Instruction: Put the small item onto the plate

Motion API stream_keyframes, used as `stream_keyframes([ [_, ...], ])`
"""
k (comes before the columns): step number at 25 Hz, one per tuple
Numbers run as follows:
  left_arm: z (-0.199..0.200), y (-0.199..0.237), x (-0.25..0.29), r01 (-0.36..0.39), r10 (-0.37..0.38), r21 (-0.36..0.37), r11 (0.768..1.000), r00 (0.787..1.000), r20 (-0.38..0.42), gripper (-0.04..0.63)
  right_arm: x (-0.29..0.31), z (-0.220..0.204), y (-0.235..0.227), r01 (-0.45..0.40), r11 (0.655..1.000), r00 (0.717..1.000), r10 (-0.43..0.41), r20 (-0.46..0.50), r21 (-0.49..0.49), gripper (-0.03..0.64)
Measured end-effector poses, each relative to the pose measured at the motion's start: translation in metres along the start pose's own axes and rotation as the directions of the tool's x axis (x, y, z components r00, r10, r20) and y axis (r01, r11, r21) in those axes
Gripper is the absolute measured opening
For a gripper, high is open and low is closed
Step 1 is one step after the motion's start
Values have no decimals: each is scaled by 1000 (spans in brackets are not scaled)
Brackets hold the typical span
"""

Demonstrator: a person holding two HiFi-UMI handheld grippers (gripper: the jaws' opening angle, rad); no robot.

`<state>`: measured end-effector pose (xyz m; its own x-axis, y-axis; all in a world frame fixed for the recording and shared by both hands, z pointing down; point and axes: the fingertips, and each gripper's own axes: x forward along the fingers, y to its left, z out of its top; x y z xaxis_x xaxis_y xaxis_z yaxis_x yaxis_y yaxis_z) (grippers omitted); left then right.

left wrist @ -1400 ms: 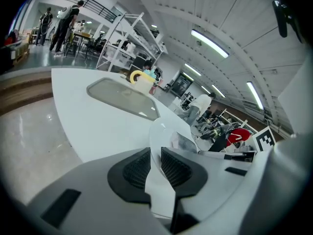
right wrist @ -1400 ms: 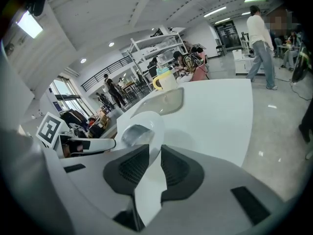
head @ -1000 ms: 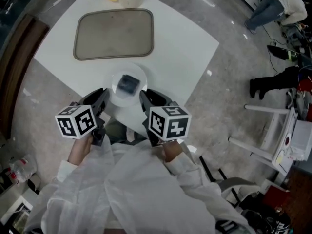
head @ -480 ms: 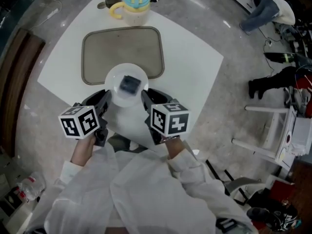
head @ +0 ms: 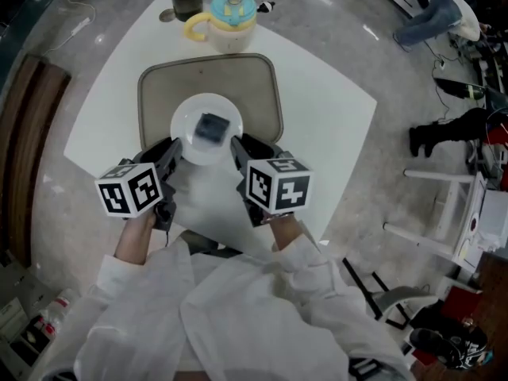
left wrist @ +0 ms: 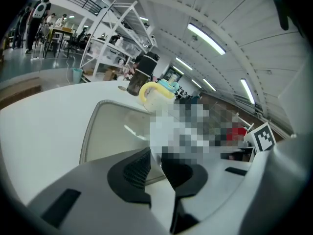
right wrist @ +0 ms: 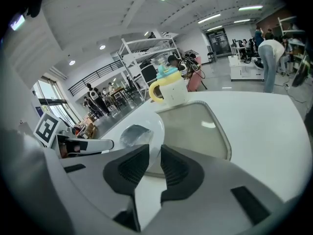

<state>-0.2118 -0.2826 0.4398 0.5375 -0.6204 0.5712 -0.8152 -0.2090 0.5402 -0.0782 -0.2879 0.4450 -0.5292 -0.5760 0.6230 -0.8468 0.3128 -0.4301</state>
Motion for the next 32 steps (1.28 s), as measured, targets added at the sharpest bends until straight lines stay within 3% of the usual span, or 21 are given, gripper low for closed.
stream_keyframes([
  [15,31,34,53,11,-10,13,1000,998,-65,74,58,29,-28,6,999,1000,-5,-26,54,80],
  [32,28,48,75,-14,25,71,997,989,-148,74,83,21,-43,45,996,996,-38,-84,83,80],
])
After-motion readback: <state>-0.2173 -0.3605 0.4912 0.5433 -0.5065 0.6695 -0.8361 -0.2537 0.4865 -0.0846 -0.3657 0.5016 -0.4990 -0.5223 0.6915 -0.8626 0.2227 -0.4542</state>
